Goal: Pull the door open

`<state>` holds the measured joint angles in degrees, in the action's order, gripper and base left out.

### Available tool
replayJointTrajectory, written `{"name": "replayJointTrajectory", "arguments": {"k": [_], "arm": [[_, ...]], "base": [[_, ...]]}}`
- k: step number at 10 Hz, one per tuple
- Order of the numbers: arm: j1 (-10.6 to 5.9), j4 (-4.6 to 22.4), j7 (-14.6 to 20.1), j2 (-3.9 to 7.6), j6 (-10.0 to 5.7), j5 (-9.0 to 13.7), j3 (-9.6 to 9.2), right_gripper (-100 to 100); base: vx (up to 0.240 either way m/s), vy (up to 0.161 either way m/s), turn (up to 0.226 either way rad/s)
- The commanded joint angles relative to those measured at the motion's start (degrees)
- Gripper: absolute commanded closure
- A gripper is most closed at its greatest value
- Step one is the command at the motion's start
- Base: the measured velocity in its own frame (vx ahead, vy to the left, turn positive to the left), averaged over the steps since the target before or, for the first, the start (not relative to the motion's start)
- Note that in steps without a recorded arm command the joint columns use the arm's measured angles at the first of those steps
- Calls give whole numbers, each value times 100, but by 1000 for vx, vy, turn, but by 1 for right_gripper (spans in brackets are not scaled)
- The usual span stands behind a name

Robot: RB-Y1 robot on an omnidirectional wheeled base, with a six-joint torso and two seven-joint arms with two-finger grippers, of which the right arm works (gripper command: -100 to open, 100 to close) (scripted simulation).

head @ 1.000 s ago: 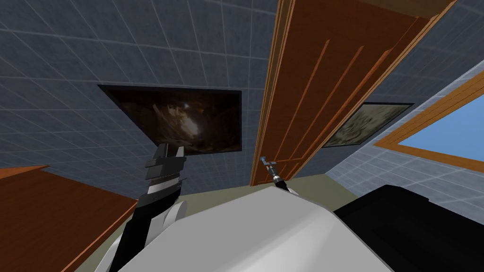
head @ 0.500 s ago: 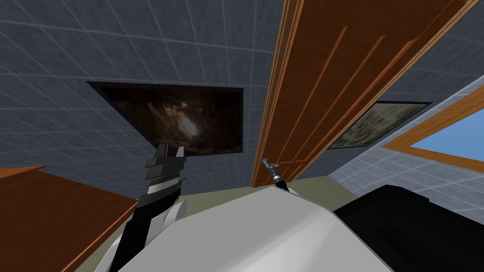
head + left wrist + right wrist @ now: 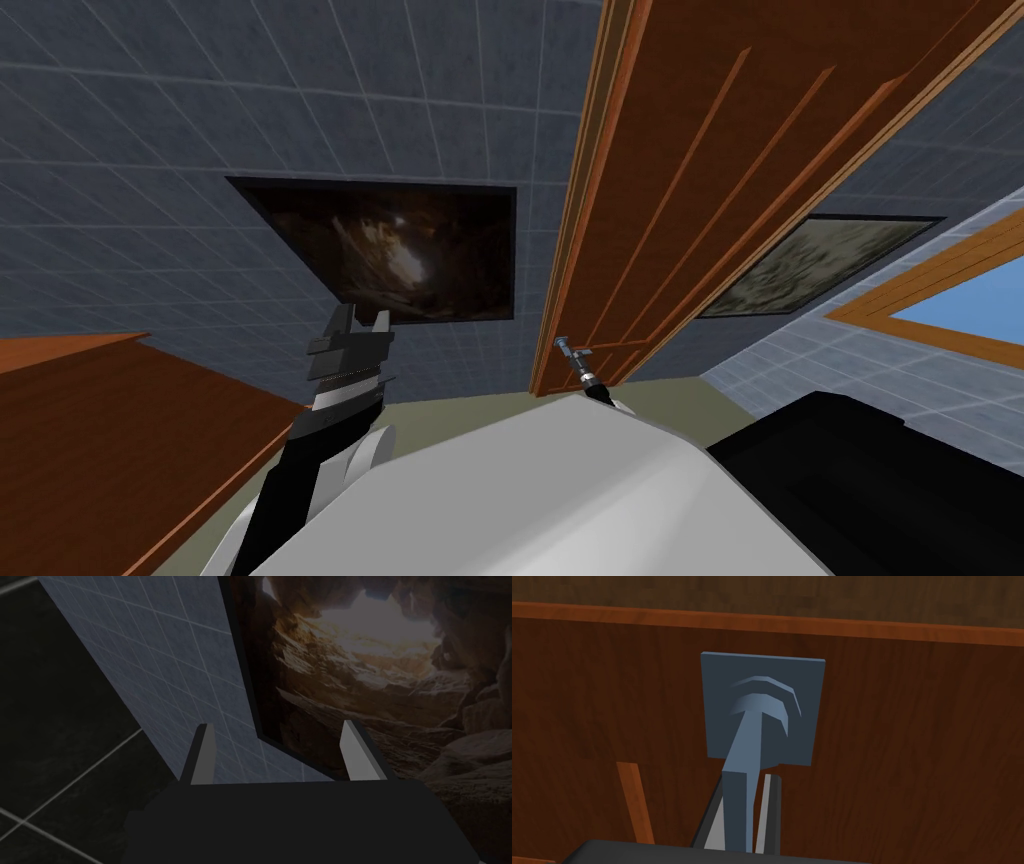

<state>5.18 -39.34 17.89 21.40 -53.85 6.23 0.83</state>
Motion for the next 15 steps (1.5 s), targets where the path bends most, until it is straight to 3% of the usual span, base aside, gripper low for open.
{"name": "replayJointTrajectory", "arguments": {"k": [1, 7, 8, 9, 11, 15], "arm": [[123, 6, 77, 47, -135, -34, -71, 100], [460, 73, 397, 327, -683, -136, -304, 100], [372, 170, 366, 294, -660, -131, -288, 100], [445, 261, 431, 341, -847, -155, -335, 100], [486, 308, 466, 375, -956, -166, -357, 100], [662, 508, 618, 520, -1423, -213, -449, 100]], "base": [[-214, -58, 147], [-208, -55, 140], [-95, -23, 29], [-118, -31, 135], [-136, -65, 107], [-145, -51, 137]]}}
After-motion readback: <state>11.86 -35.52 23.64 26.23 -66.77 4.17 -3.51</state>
